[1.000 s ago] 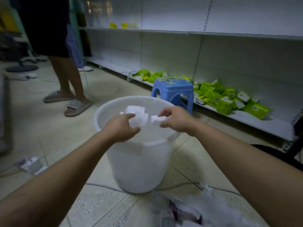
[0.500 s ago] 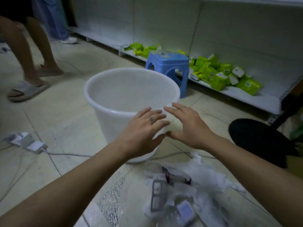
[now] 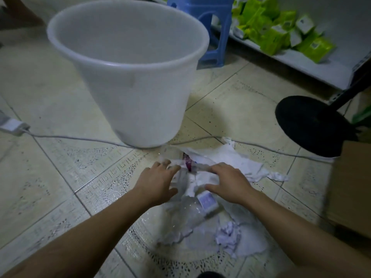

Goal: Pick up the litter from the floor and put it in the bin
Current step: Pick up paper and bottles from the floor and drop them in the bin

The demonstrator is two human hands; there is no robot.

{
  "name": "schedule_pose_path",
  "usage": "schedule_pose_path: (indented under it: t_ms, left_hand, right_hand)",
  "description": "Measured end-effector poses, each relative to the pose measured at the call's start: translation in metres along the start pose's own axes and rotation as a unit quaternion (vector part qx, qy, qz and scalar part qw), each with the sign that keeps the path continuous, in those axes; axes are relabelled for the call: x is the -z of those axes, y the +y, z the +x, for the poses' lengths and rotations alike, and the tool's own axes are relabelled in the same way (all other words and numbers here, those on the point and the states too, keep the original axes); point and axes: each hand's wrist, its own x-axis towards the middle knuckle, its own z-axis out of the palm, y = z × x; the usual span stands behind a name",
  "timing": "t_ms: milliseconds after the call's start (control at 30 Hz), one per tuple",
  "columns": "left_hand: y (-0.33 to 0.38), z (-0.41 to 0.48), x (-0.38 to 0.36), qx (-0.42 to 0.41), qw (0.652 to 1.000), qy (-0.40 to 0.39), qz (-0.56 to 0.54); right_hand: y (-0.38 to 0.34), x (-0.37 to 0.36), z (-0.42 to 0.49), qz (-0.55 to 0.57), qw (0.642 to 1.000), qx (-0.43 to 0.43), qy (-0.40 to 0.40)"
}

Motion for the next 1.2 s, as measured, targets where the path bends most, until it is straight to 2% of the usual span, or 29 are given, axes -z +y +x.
schedule_pose_path:
  t_ms: [133, 233, 333, 467, 633, 833, 1000, 1067, 1200]
  left_hand:
    - [0.004, -0.004, -0.025, 0.035, 0.998, -0.025, -0.035]
    - [0.002, -0.004, -0.035, 0.076, 0.986, -0.033, -0.147]
    - [-0.001, -0.005, -0.039, 0.107, 0.959, -0.004, -0.262]
    - [-0.007, -0.006, -0.038, 0.102, 0.941, 0.03, -0.322]
    - [-0.013, -0.003, -0.017, 0.085, 0.921, 0.036, -0.378]
    - [-0.014, 0.003, 0.01, 0.041, 0.928, 0.061, -0.366]
    - [-0.007, 0.008, 0.035, 0.018, 0.936, 0.086, -0.339]
    - [-0.006, 0.011, 0.052, 0.0, 0.946, 0.137, -0.293]
    - [-0.004, 0.015, 0.095, -0.037, 0.953, 0.224, -0.2]
  right_hand:
    - [0.002, -0.02, 0.004, -0.027, 0.999, -0.029, -0.016]
    - [-0.001, -0.031, 0.011, -0.048, 0.997, -0.051, -0.041]
    - [-0.004, -0.038, 0.017, -0.066, 0.996, -0.047, -0.037]
    - [-0.002, -0.032, 0.02, 0.007, 0.999, -0.044, 0.027]
    - [0.002, -0.016, 0.018, 0.1, 0.992, -0.03, 0.066]
    - [-0.003, 0.013, 0.012, 0.225, 0.971, -0.019, 0.08]
    - [-0.013, 0.045, 0.009, 0.351, 0.933, -0.046, 0.059]
    - [-0.016, 0.061, 0.007, 0.348, 0.933, -0.037, 0.078]
    - [-0.026, 0.104, 0.003, 0.311, 0.935, -0.006, 0.168]
